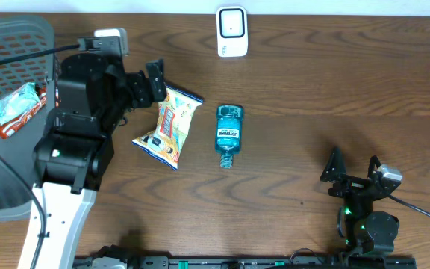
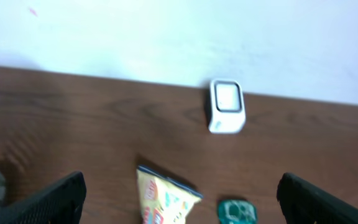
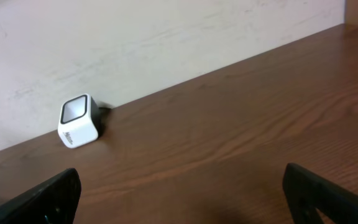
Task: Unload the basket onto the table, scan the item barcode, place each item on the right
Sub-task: 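Open the left gripper and move it back into the basket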
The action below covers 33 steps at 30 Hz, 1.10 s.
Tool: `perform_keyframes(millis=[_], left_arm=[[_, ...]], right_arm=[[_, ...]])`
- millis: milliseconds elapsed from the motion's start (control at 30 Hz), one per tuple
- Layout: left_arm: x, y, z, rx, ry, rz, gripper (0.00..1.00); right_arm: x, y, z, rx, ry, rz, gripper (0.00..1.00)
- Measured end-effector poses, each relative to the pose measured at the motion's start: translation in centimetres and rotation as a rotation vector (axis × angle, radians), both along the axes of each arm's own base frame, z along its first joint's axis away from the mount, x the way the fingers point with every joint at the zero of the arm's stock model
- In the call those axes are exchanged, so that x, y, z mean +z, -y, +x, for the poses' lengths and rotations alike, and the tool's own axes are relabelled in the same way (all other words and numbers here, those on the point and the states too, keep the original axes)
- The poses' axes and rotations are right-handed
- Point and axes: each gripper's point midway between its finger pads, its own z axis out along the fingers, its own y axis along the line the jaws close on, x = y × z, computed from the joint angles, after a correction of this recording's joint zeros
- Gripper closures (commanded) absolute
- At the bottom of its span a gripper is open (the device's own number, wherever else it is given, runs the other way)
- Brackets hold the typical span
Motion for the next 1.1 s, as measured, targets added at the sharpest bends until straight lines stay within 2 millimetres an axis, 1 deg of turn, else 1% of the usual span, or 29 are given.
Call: perform_keyframes(millis=[133,300,400,533,667,767,833,967,1033,1100], left_arm=[[2.5,-1.3,0.2,0.056,0.059,0.01,0.02],[5.5,-3.6,0.2,0.13,0.123,0.009,0.02],[6.3,-5.6,0.2,0.189,0.138,0.011,0.02],[6.4,-8.8,0.1,0.283,0.137,0.014,0.02],[5.9,-12.8,-0.5,0.408,0.117,-0.013,0.02],[5.2,-16.1,-1.5,0.529,0.089,-0.059,0.02],[4.1,-18.6,-2.7,0.64,0.048,-0.099,0.02],[1.7,-22.6,-5.3,0.845,-0.036,-0.193,0.02],[0.2,-24.2,-6.0,0.928,-0.084,-0.233,0.02],[-1.7,-25.6,-6.3,1.003,-0.14,-0.28,0.02]], right_arm=[[0.0,0.0,0.0,0.0,0.0,0.0,0.01],[0.0,0.0,0.0,0.0,0.0,0.0,0.01],[0.0,0.0,0.0,0.0,0.0,0.0,0.01],[0.0,0.0,0.0,0.0,0.0,0.0,0.01],[0.0,0.0,0.0,0.0,0.0,0.0,0.01],[0.0,0.0,0.0,0.0,0.0,0.0,0.01],[0.0,0.0,0.0,0.0,0.0,0.0,0.01],[0.0,0.0,0.0,0.0,0.0,0.0,0.01],[0.0,0.0,0.0,0.0,0.0,0.0,0.01],[0.0,0.0,0.0,0.0,0.0,0.0,0.01]])
